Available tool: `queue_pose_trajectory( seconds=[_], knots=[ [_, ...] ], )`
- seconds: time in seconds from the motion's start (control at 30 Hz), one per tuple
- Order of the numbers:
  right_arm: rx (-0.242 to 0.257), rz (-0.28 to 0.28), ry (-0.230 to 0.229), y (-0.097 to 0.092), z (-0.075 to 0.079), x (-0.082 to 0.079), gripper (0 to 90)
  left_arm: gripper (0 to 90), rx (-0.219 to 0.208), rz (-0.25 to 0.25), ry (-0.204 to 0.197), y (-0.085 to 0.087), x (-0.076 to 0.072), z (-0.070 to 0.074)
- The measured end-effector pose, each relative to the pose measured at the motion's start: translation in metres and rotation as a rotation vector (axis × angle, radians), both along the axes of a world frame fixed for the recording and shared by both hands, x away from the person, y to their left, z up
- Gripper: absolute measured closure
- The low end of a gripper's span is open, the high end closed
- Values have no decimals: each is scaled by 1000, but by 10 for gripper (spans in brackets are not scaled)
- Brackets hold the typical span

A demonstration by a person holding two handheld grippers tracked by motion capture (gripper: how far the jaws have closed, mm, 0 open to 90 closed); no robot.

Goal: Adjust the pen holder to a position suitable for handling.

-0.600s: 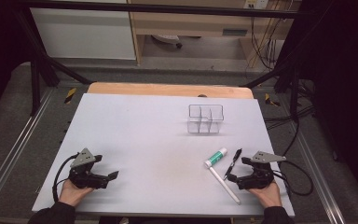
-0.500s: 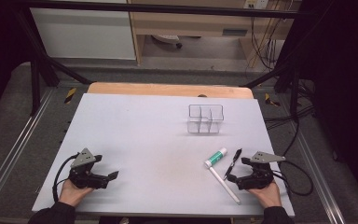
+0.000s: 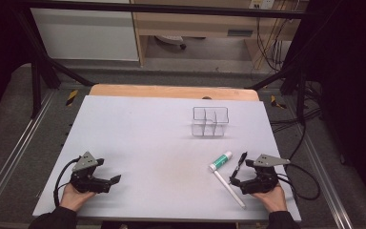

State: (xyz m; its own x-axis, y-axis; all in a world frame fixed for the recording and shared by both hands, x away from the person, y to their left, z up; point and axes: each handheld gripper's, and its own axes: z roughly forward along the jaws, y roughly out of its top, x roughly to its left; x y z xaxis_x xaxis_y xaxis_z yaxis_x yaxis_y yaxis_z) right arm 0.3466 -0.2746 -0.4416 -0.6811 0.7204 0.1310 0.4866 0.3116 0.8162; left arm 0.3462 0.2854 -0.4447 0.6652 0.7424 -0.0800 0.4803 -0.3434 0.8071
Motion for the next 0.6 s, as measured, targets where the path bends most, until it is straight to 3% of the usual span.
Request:
queue_pose_trajectory(
  seconds=[0.6],
  knots=[
    [-81, 31, -84, 25, 17, 8, 11, 36, 7, 3, 9, -1, 1, -1]
  ],
)
